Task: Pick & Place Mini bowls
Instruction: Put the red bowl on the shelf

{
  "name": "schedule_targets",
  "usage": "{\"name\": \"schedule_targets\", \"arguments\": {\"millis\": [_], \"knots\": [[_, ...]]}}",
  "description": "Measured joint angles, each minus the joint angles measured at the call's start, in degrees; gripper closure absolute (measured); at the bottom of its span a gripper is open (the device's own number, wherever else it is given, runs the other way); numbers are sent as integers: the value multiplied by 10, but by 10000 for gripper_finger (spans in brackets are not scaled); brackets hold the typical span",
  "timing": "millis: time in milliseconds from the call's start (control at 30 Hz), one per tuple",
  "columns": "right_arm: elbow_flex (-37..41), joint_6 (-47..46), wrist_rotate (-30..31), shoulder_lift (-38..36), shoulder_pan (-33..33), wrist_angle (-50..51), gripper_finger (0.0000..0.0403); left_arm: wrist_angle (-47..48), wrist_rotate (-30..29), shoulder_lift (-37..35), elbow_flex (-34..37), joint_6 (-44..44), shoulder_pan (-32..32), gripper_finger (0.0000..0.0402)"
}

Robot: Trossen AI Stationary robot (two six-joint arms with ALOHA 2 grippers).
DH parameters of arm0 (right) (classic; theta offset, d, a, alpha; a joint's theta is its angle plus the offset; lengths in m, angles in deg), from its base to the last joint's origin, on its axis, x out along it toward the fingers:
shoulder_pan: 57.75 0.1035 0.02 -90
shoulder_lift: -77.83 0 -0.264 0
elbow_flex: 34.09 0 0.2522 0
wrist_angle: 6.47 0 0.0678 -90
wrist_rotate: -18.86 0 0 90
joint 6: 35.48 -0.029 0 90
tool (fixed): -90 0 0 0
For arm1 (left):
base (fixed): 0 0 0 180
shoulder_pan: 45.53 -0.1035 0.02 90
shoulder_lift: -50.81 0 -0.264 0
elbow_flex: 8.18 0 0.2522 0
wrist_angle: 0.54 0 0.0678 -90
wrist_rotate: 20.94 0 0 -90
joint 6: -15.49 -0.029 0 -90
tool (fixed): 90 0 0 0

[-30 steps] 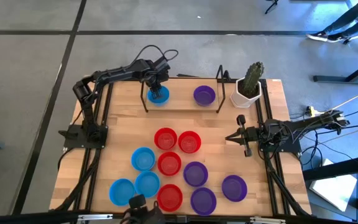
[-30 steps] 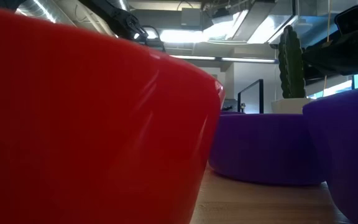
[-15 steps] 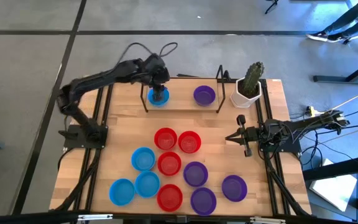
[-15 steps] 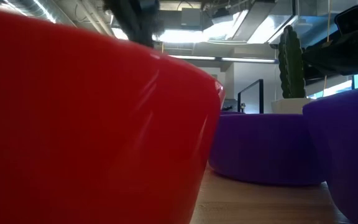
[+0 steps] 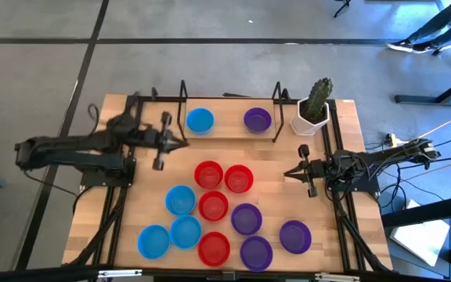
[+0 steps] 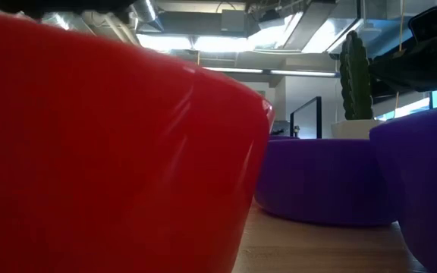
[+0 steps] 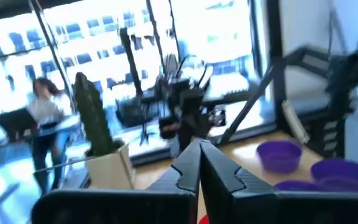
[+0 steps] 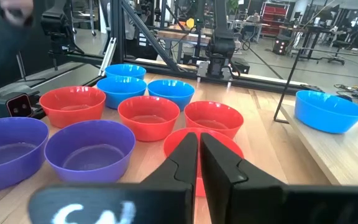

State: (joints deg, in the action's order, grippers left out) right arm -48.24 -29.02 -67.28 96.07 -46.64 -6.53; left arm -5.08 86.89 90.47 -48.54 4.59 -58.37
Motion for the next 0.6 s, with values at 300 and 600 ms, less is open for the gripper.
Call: {"name": "schedule_targets", "arguments": {"millis": [300, 600], "knots": [[0, 0, 0, 0, 0, 0, 382, -98, -64, -165, 216, 2, -3, 400], [0, 0, -5, 0, 0, 0, 382, 34, -128, -296, 235, 1, -42, 400]]}}
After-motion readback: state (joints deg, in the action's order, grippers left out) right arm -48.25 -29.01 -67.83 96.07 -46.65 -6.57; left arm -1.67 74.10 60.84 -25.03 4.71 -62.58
